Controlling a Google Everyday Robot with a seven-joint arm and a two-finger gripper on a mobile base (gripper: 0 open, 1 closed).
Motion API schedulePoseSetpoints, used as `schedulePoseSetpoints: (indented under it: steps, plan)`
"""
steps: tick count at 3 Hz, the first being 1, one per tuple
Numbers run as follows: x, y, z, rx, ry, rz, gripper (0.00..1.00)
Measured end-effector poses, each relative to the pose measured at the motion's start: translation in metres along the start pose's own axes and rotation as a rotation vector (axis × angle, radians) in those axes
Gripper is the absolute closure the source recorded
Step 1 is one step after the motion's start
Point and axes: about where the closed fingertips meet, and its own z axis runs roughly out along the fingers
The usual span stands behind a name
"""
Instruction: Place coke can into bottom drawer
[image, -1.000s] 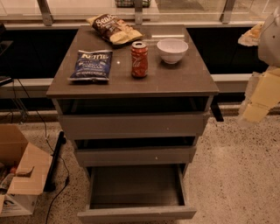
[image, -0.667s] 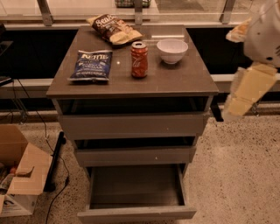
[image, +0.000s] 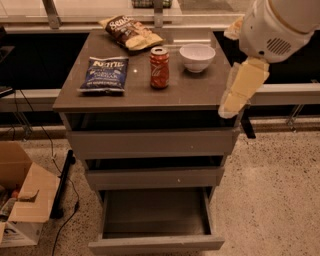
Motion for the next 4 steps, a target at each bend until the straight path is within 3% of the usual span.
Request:
schedulePoseSetpoints:
  steps: [2,3,4]
  plan:
    - [-0.027,-0.062,0.087,-0.104,-0.022,-0.030,0.00]
    - [-0.029,-0.065,0.094,-0.107,-0.029,-0.024,0.00]
    - [-0.027,-0.068,0.117,-0.105,-0.043,0.042,0.00]
